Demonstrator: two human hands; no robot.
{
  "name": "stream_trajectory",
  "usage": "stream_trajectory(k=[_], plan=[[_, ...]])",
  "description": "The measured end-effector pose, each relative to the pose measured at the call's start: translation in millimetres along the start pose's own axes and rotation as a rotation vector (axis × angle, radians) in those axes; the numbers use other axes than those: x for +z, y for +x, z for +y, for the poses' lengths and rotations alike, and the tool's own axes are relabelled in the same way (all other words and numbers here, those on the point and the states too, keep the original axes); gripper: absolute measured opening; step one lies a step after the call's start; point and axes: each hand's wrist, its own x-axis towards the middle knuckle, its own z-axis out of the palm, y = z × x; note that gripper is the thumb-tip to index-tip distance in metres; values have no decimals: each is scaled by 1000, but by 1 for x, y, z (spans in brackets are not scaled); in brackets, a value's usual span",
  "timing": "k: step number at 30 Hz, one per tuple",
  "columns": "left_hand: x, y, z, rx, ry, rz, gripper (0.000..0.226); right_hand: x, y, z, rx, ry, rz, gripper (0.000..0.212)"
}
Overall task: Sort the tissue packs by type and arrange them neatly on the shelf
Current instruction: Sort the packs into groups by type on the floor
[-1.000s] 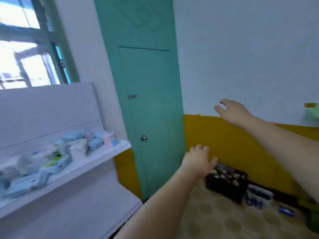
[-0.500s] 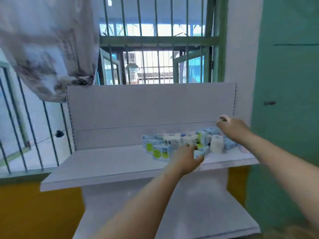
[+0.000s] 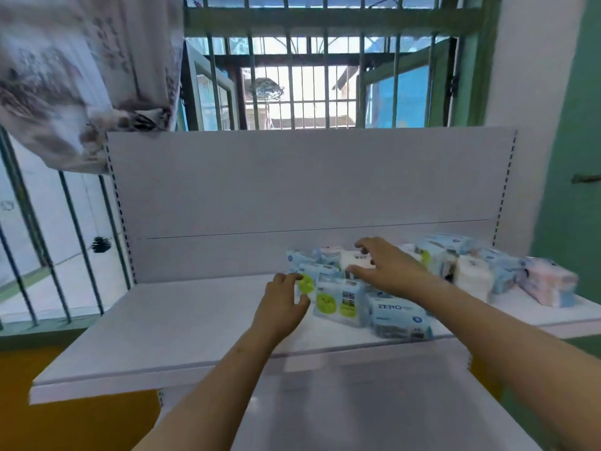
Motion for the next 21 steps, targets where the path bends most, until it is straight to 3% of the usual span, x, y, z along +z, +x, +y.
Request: stream_trajectory(k=[4, 7, 12, 15, 19, 21], plan=[[15, 50, -29, -188, -240, 37, 50, 61, 12, 22, -13, -13, -46, 72], [40, 85, -41, -297, -431, -18, 56, 101, 25, 46, 49, 207, -88, 82], [78, 117, -59, -288, -656, -148, 49, 126, 43, 61, 65, 297, -19, 82], [89, 114, -67, -240, -685, -167, 48, 133, 44, 66, 42, 306, -15, 84], [85, 115, -71, -269, -779, -190, 29, 138, 44, 68, 57, 351, 16, 87], [83, 115, -68, -279, -846, -163, 27, 140, 42, 68, 93, 377, 76, 81]])
